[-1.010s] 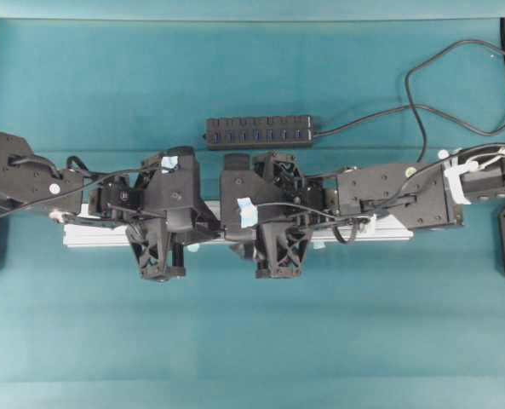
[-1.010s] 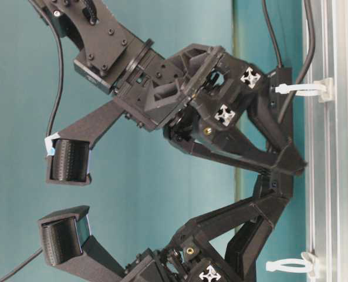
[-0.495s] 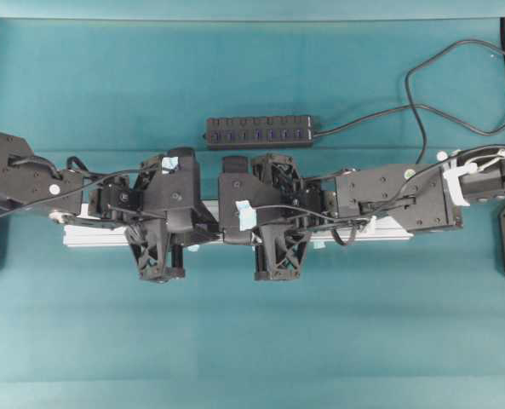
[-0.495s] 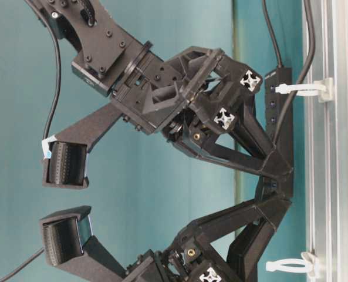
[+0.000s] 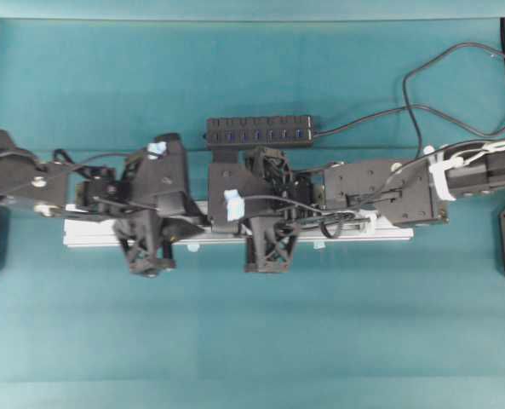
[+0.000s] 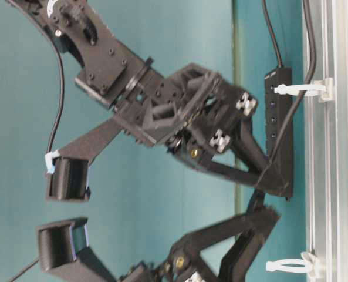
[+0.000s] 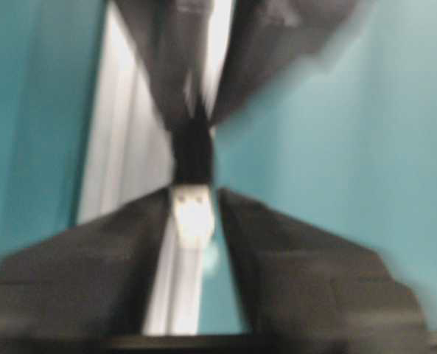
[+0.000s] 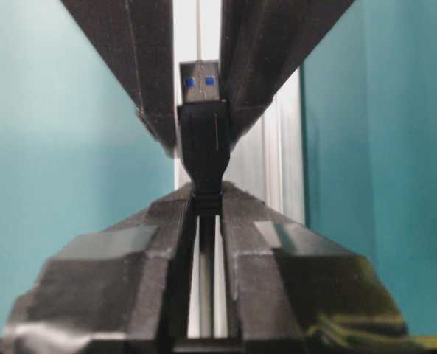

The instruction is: Pass the USB cable through three rings with both arms.

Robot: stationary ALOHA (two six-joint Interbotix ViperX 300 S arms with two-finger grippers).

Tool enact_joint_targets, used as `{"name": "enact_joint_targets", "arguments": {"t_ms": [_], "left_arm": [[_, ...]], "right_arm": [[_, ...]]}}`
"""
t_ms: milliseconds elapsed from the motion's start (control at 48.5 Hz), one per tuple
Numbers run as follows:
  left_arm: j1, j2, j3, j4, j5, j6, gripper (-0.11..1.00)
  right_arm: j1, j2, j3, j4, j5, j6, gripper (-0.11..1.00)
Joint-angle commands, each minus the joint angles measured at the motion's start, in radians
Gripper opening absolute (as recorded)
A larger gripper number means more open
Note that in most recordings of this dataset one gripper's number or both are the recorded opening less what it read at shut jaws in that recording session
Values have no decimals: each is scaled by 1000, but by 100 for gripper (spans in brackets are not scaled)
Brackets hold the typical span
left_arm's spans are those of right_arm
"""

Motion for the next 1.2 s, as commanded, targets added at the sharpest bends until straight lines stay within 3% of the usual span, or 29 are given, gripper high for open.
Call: {"name": "enact_joint_targets", "arguments": {"t_ms": [0, 62, 124, 268, 536, 722, 1175], "left_arm": [[-2, -48, 0, 2, 18, -5, 58], [-3, -80, 6, 2, 32, -8, 76], [-6, -120, 17, 2, 48, -8, 85], [-11, -236, 72, 2, 84, -3, 83], [-15, -422, 181, 2, 149, 8, 93], [-15, -548, 236, 2, 215, 0, 94], [-14, -609, 268, 2, 265, -2, 94]], "right_arm": [[-3, 0, -25, -2, 2, -9, -6], [-3, 6, -32, -2, 11, -9, -6], [-3, 14, -40, -2, 23, -9, -6], [-6, 29, -63, -2, 41, -12, -7], [-21, 67, -109, -2, 94, -23, -7], [-32, 110, -163, -2, 135, -26, -7], [-44, 181, -256, -2, 184, -61, -7]]}}
